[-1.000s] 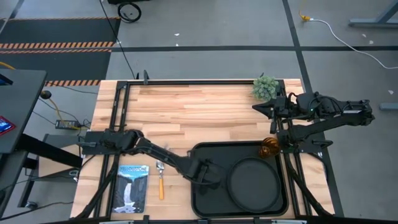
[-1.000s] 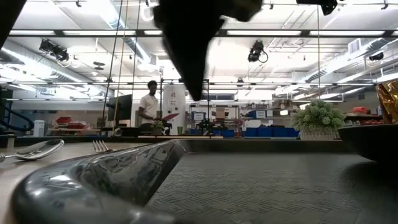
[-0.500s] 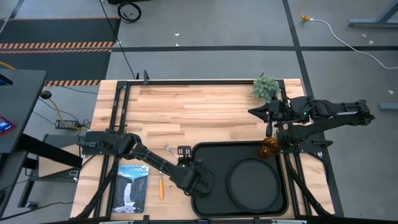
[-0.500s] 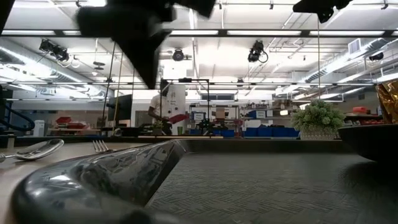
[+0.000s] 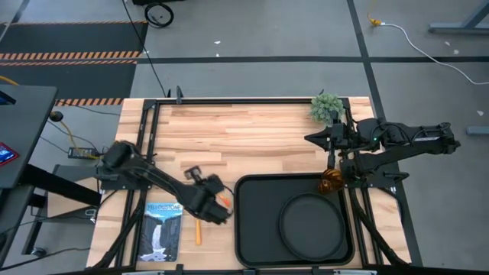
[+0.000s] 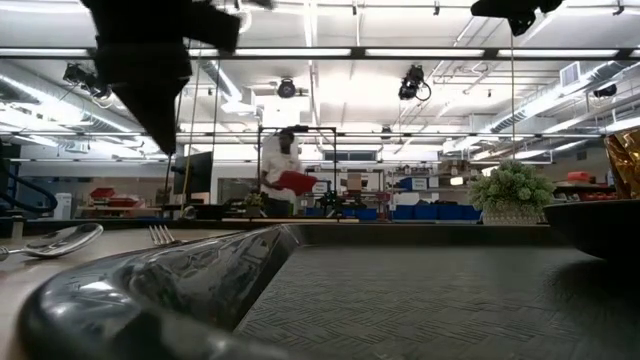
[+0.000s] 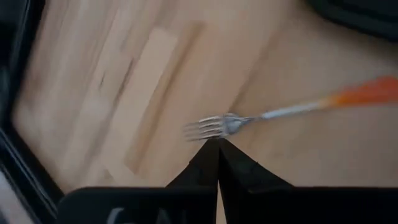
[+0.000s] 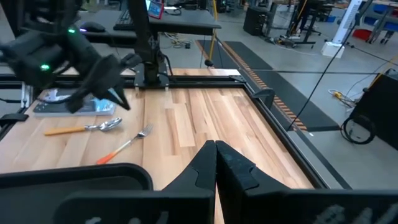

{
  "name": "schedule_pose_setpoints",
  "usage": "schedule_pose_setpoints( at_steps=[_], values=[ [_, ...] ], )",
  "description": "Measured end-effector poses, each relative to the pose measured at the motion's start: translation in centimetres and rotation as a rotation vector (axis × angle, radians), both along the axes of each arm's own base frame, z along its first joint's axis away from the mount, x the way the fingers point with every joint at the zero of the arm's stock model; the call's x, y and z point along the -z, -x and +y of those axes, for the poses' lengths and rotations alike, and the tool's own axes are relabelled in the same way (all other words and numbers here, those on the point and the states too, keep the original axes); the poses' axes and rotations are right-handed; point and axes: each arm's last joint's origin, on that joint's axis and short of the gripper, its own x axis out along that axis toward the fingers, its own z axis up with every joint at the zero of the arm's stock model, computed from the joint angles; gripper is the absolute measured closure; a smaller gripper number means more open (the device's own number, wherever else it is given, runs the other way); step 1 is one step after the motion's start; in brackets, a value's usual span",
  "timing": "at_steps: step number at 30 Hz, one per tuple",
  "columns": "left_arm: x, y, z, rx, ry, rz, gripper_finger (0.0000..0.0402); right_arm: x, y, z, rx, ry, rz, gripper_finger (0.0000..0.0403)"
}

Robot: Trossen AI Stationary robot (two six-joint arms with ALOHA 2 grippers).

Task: Pick and place plate/cup/fork/spoon on tray
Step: Put the orange fork on the black serving tray to the left of the black plate

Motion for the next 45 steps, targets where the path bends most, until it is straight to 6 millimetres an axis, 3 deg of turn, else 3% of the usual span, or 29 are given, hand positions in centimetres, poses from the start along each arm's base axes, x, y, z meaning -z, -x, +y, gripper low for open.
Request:
schedule_pose_setpoints(
  at_steps=[6, 15, 27, 33, 36, 45],
  values=[
    [1.5, 1.5, 1.4, -0.39, 0.071, -0.223, 0.0391, -0.1, -0.2, 0.0, -0.005, -0.012, -0.017, 0.0394],
    [3.7, 0.3, 2.8, -0.811, 0.229, -0.37, 0.0318, -0.1, -1.2, 0.4, -0.101, -0.037, -0.025, 0.0394],
    [4.4, -1.7, 2.7, -0.894, 0.308, -0.547, 0.022, -0.1, -1.6, 0.8, -0.168, -0.038, -0.023, 0.0394],
    [3.6, -4.4, 1.6, -0.834, 0.289, -0.574, 0.0227, -0.1, -1.6, 1.2, -0.197, -0.034, -0.022, 0.0394],
    [4.1, -5.2, 1.3, -0.838, 0.266, -0.542, 0.0231, -0.1, -1.6, 1.4, -0.208, -0.032, -0.021, 0.0394],
    [5.7, -4.6, 0.9, -0.954, 0.279, -0.398, 0.0232, -0.2, -1.6, 1.7, -0.232, -0.024, -0.028, 0.0394]
  ],
)
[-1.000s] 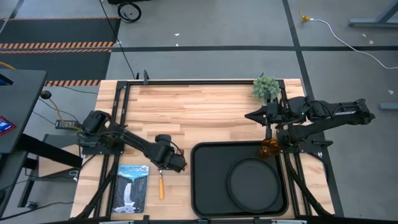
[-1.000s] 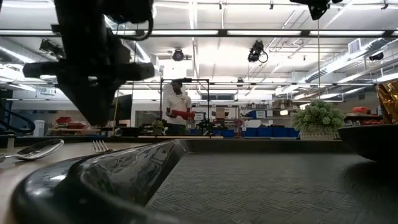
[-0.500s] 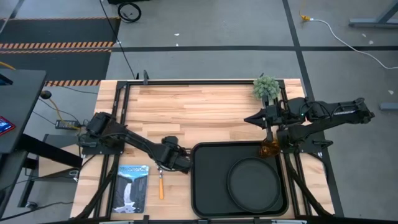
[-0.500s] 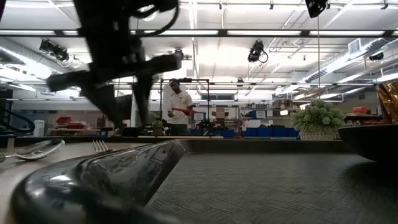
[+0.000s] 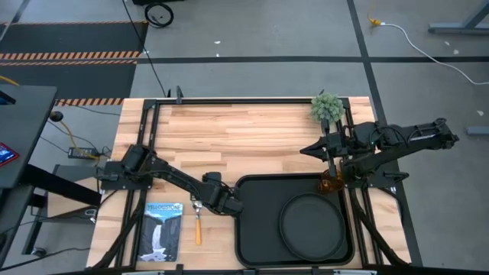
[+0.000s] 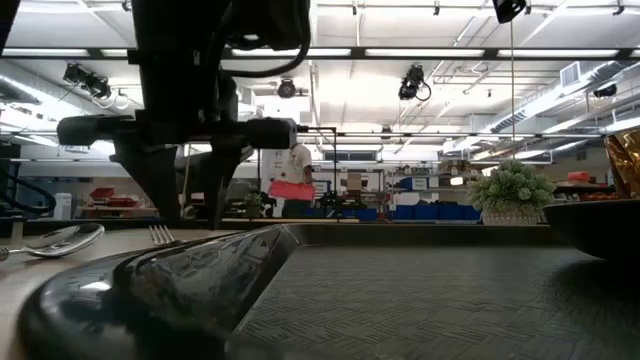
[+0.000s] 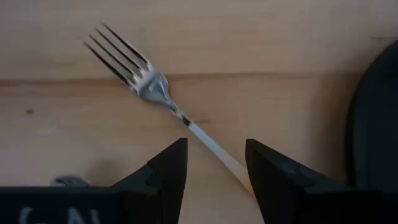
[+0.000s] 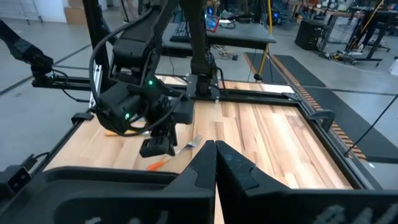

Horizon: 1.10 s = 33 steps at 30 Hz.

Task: Pick and place plate/cup/fork/spoon on tray
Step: Put the orange fork on the black serving tray to the left of the black plate

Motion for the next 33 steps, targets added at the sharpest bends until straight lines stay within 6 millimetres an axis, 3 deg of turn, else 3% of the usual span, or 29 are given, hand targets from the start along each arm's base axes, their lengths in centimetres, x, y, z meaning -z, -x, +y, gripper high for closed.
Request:
schedule_pose_setpoints(
  at_steps=[12, 18, 24, 33],
  values=[
    [0.0, 0.0, 0.5, -0.061, 0.038, 0.025, 0.0232, -0.4, 0.1, 0.8, -0.064, 0.007, -0.046, 0.0394],
    [1.6, 0.3, 1.0, -0.072, 0.09, 0.034, 0.0232, -0.4, 0.1, 1.2, -0.093, 0.013, -0.046, 0.0394],
    [1.9, 0.6, 1.1, -0.055, 0.085, 0.044, 0.0235, -0.5, 0.2, 1.4, -0.107, 0.011, -0.053, 0.0394],
    [1.9, 0.3, 1.3, 0.16, 0.148, 0.116, 0.0308, -0.5, 0.2, 1.4, -0.098, 0.012, -0.054, 0.0394]
  ],
)
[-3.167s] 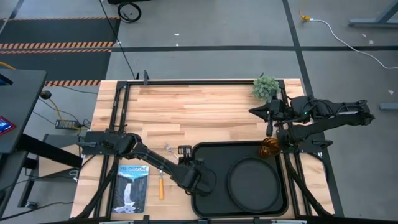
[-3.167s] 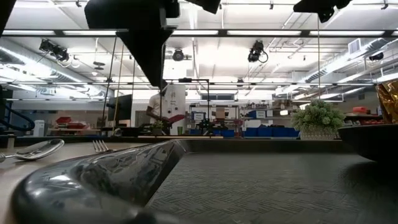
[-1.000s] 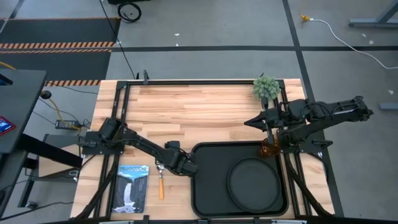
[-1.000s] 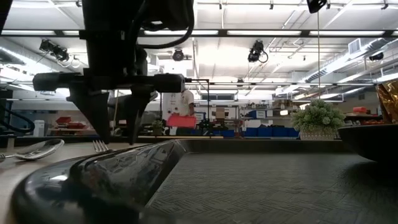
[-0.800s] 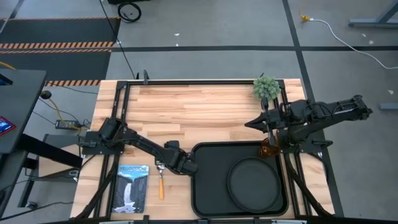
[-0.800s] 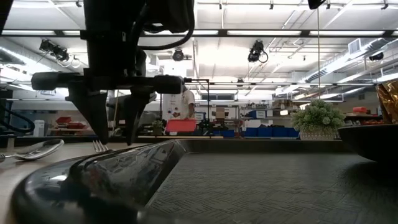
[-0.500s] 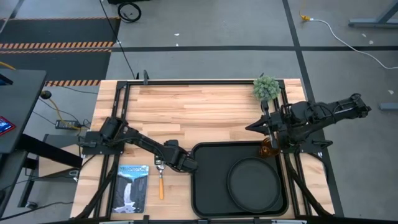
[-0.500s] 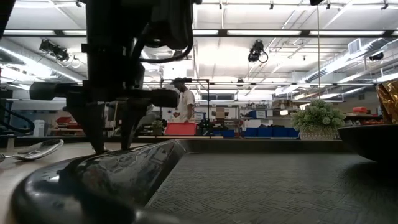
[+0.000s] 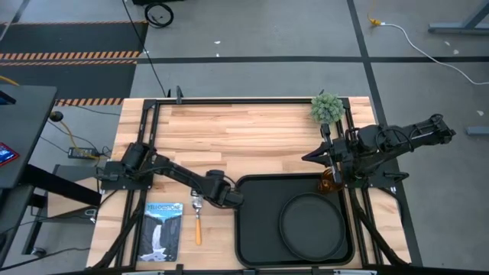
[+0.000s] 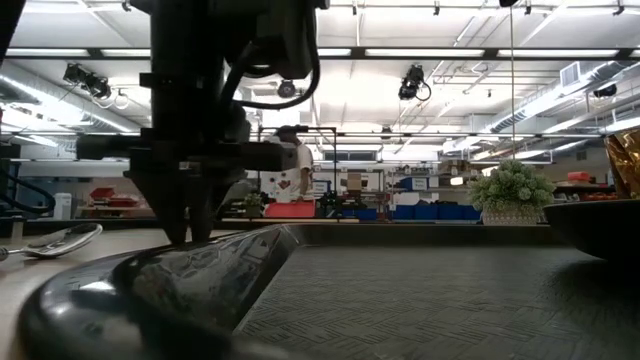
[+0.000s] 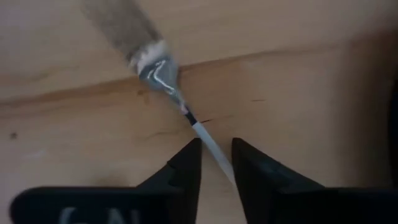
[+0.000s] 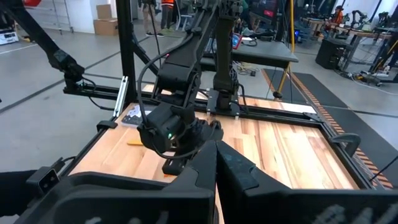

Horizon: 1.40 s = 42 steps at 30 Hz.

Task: Pick and place plate/cup/fork/spoon on tray
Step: Put the orange fork on the black serving tray to the left of the black plate

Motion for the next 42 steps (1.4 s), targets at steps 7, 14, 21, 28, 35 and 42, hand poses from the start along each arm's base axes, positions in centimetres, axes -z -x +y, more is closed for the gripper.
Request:
schedule_pose_setpoints(
  at_steps=[7, 14, 21, 28, 35, 42],
  values=[
    [0.0, -0.1, -0.1, 0.184, 0.013, 0.026, 0.0358, 0.0, 0.0, 0.0, 0.001, 0.0, 0.001, 0.0394],
    [-0.1, 0.1, 0.2, 0.118, 0.014, 0.032, 0.0338, 0.0, 0.0, 0.0, 0.005, -0.008, 0.001, 0.0394],
    [-0.3, 0.0, 0.8, 0.048, 0.003, 0.016, 0.026, 0.0, 0.0, 0.0, 0.006, -0.018, 0.002, 0.0394],
    [-0.3, -0.4, 1.6, 0.029, -0.007, 0.0, 0.0245, 0.0, 0.0, 0.0, 0.006, -0.018, 0.001, 0.0394],
    [-1.1, -0.7, 2.7, 0.076, 0.038, -0.019, 0.0268, 0.0, 0.0, 0.0, 0.006, -0.017, 0.001, 0.0394],
    [-3.1, -0.5, 3.3, 0.184, 0.063, -0.044, 0.0276, -0.1, 0.0, 0.0, 0.006, -0.018, -0.006, 0.0394]
  ],
)
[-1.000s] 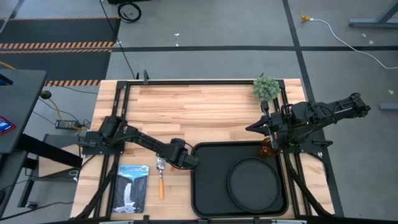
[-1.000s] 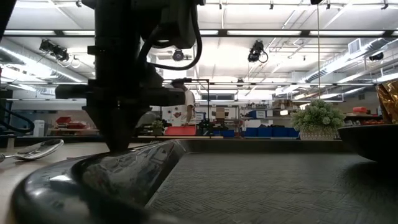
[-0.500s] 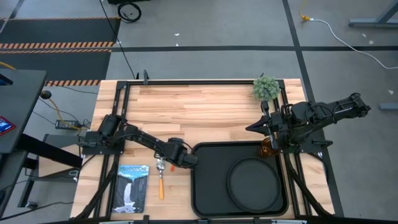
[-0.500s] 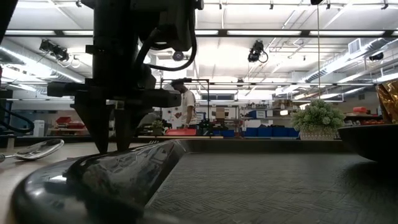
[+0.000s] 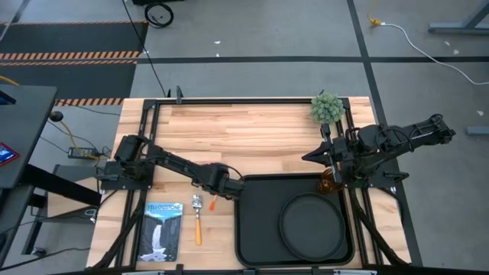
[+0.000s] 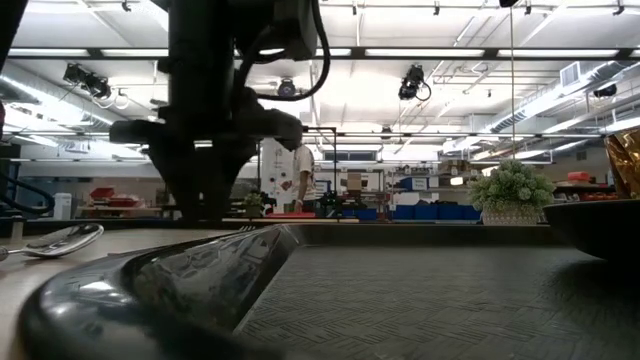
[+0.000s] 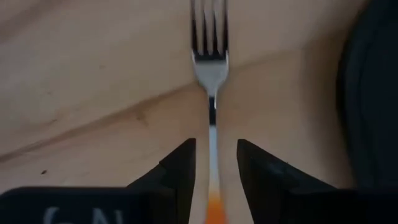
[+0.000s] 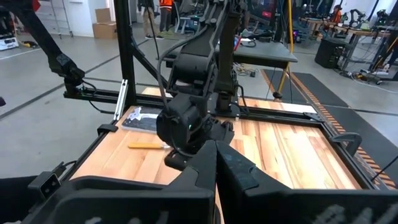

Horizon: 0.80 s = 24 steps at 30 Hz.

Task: Pick and place plate/cup/fork/spoon on tray
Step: Put the orange fork on the black serving tray to the left of the black plate

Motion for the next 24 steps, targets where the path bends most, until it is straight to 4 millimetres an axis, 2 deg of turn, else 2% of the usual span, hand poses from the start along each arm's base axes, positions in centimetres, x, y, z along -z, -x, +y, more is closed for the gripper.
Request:
schedule_pose_setpoints(
  at_steps=[8, 24],
  values=[
    [1.0, 0.5, 1.7, 0.041, 0.048, 0.041, 0.0276, 0.0, 0.0, 0.0, 0.0, -0.002, 0.001, 0.0394],
    [1.3, -0.1, 2.1, 0.066, 0.1, 0.011, 0.0276, 0.0, 0.0, 0.0, 0.001, -0.007, 0.0, 0.0394]
  ],
)
